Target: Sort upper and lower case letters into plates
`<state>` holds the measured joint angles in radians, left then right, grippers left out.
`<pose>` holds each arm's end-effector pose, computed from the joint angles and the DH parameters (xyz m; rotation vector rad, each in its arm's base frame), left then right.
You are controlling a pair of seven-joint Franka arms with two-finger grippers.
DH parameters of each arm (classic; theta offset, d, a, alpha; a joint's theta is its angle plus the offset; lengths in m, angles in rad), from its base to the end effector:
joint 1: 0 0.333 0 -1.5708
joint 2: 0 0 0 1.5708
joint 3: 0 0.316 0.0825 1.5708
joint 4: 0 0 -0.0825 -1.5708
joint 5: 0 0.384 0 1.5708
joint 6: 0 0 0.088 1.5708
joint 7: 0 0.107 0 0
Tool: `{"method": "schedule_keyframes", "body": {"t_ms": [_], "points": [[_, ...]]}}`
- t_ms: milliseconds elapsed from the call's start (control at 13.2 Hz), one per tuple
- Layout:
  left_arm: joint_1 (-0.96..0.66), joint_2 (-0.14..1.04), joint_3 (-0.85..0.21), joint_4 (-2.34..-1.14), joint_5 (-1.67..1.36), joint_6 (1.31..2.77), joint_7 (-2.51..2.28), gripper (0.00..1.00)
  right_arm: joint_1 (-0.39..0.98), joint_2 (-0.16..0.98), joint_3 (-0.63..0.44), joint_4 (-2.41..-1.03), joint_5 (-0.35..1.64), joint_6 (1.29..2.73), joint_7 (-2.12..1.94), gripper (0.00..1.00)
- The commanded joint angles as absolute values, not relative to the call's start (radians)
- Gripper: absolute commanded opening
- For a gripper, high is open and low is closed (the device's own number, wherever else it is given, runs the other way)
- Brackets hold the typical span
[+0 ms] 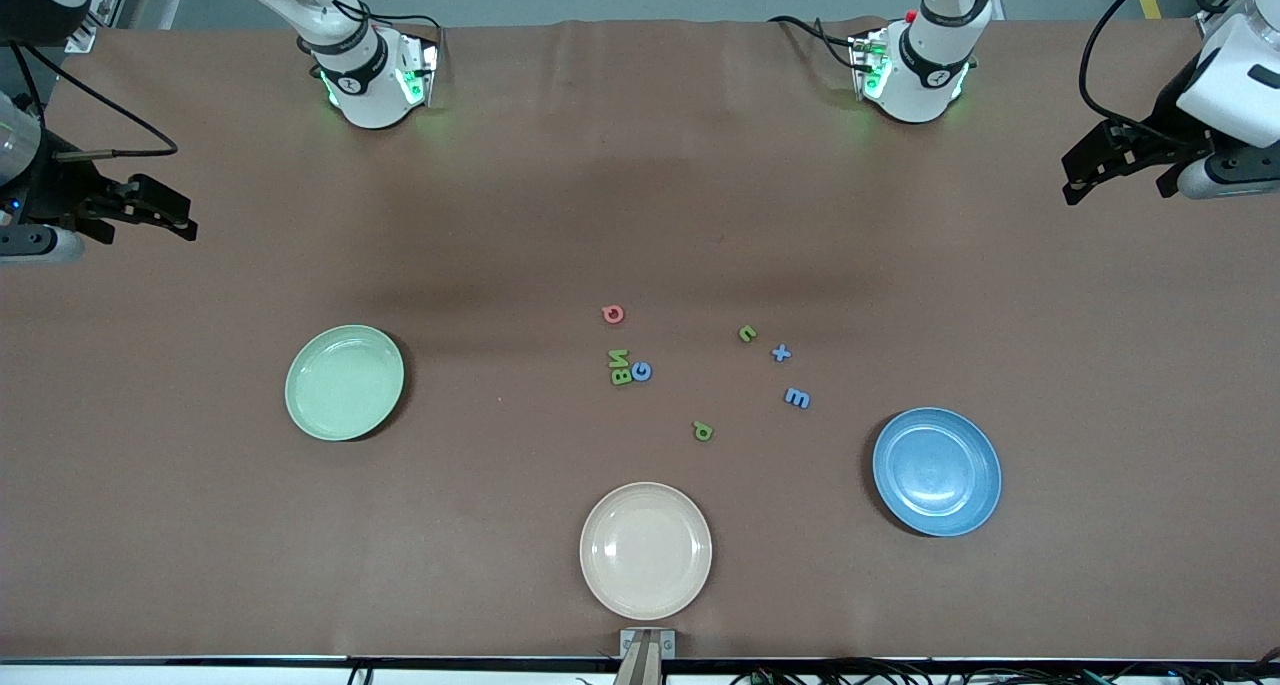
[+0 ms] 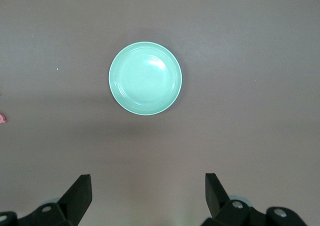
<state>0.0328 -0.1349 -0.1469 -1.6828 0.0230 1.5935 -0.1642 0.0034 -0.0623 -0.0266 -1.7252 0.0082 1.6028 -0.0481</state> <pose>0.5108 -0.0616 0.6449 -3.1034 -0.0791 -0.0771 0.5339 -0.0119 0.5883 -3.1280 -0.0383 0.0935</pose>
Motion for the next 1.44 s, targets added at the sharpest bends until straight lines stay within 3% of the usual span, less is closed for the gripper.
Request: {"method": "schedule_keyframes", "body": {"t_ms": [0,302,604,906,1208,1360], "points": [[0.037,-0.124,-0.150,-1.661,0.005,1.588,-0.143,1.00,-0.009,-0.092,-0.018,-1.755,0.009,1.614,-0.060,1.00],[0.023,-0.051,-0.161,-1.605,0.018,1.589,-0.152,1.00,-0.009,-0.089,-0.018,-1.749,0.011,1.606,-0.057,1.00],[0.014,0.030,-0.256,-1.646,0.024,1.633,-0.236,1.00,-0.009,-0.086,-0.018,-1.727,0.009,1.594,-0.055,1.00],[-0.031,0.075,-0.369,-1.839,0.074,1.906,-0.547,1.00,-0.011,-0.013,-0.018,-1.687,-0.008,1.604,-0.060,1.00],[-0.124,0.222,-0.376,-1.905,0.137,2.118,-0.777,1.00,0.003,0.196,-0.017,-1.602,-0.003,1.643,-0.057,1.00],[-0.159,0.305,-0.377,-1.910,0.208,2.196,-0.952,1.00,0.058,0.215,-0.008,-1.615,0.027,1.647,-0.035,1.00]]}}
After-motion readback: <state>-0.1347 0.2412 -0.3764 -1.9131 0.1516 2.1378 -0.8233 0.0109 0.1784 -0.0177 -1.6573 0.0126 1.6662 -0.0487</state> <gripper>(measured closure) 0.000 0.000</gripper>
